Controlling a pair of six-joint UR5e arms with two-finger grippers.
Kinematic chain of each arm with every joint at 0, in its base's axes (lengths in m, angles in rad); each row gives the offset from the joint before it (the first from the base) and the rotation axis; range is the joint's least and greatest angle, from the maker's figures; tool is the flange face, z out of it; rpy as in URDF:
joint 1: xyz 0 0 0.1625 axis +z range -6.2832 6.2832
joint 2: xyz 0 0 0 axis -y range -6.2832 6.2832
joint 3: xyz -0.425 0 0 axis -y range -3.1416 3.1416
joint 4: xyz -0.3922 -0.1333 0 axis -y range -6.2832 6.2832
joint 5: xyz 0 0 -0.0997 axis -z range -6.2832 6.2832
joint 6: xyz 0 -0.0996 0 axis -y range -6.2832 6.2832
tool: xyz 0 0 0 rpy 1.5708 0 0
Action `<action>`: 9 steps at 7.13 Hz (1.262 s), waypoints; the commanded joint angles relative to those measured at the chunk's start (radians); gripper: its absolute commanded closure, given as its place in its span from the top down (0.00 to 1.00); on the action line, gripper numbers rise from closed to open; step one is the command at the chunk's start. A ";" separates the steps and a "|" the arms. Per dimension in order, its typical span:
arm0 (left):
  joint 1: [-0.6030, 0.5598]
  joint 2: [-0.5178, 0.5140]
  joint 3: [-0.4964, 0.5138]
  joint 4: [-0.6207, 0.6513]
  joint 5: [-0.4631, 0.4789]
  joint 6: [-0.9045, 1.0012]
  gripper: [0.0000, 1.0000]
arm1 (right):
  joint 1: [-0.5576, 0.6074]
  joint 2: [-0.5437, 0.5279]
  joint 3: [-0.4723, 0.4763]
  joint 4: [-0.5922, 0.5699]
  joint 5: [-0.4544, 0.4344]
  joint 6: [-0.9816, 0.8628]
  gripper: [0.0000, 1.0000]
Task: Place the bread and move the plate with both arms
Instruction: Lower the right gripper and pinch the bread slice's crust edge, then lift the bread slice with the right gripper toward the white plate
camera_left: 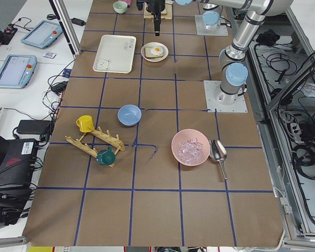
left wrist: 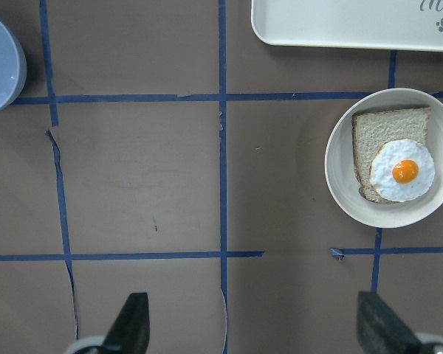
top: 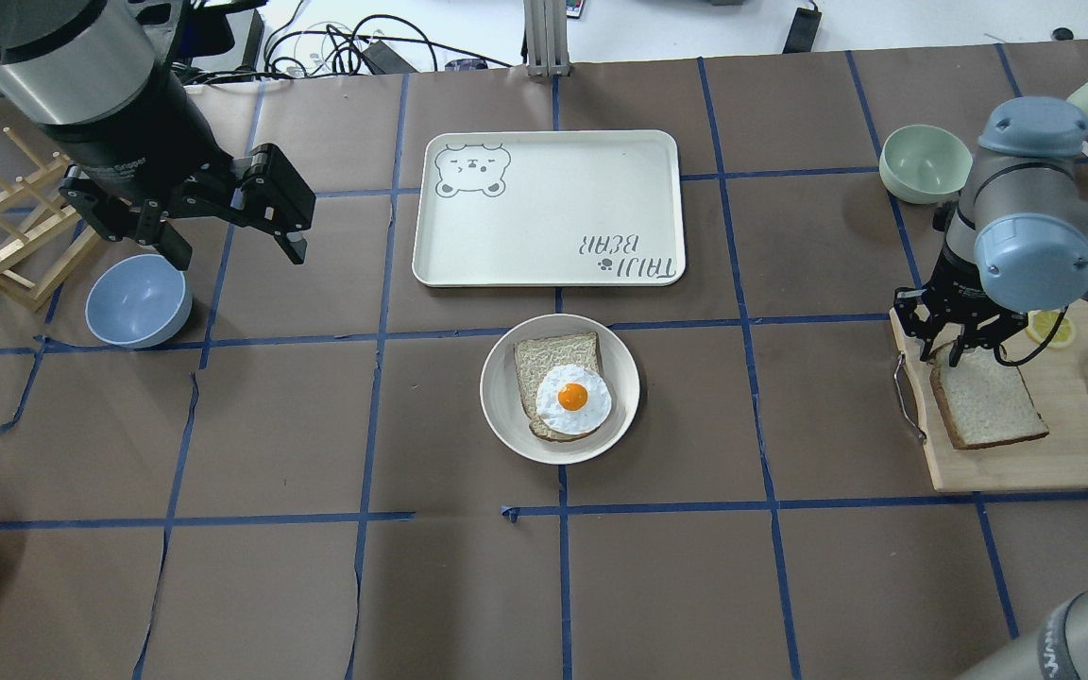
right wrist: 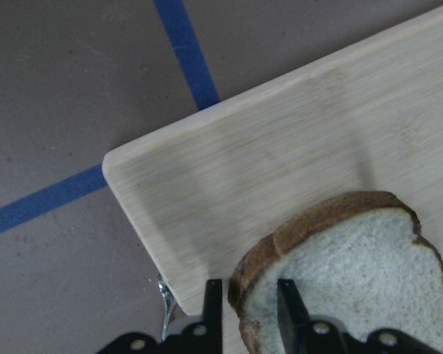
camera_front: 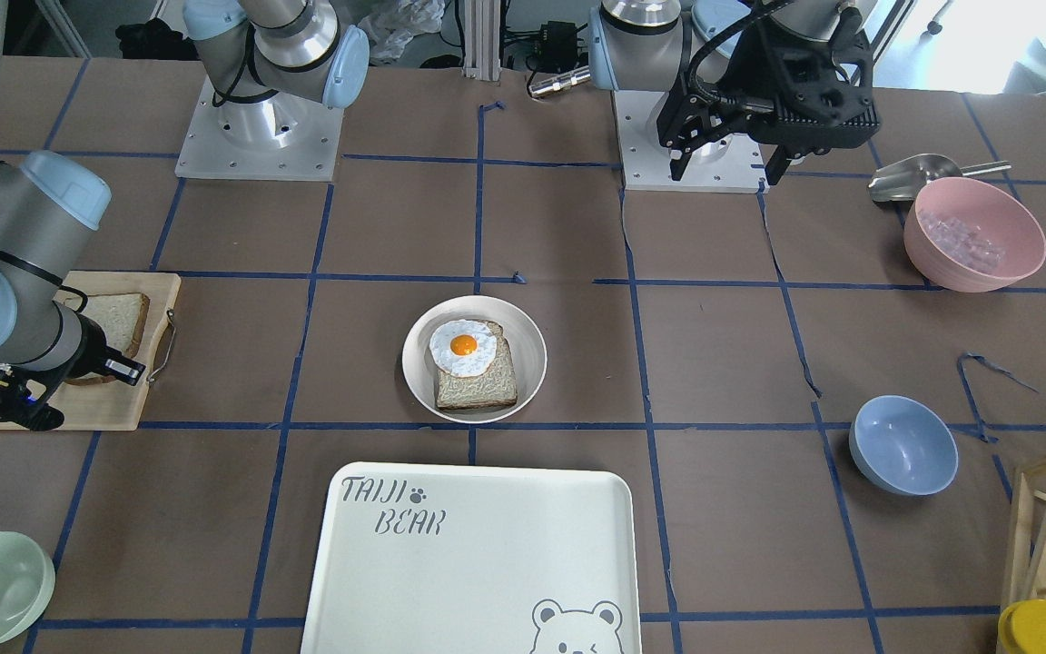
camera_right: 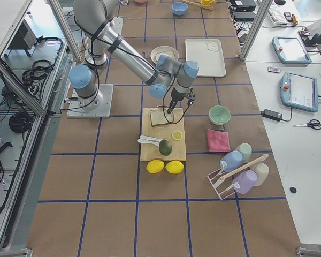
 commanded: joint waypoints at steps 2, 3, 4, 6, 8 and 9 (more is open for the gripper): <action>0.001 0.000 0.000 0.007 0.002 0.002 1.00 | 0.000 -0.001 -0.004 0.005 0.014 0.000 0.00; 0.001 -0.001 0.000 0.013 -0.001 0.000 1.00 | 0.000 -0.012 -0.012 0.015 0.013 0.002 0.00; 0.001 0.000 0.000 0.020 0.001 0.000 1.00 | 0.000 -0.017 -0.016 0.042 0.011 0.002 0.00; 0.001 -0.001 0.000 0.020 0.001 0.000 1.00 | 0.000 -0.044 -0.070 0.166 0.017 0.000 0.00; 0.001 0.000 0.000 0.020 0.002 0.000 1.00 | 0.012 -0.089 -0.171 0.348 0.086 0.002 0.00; 0.001 0.000 -0.002 0.020 0.002 0.000 1.00 | 0.037 -0.103 -0.228 0.433 0.103 0.012 0.00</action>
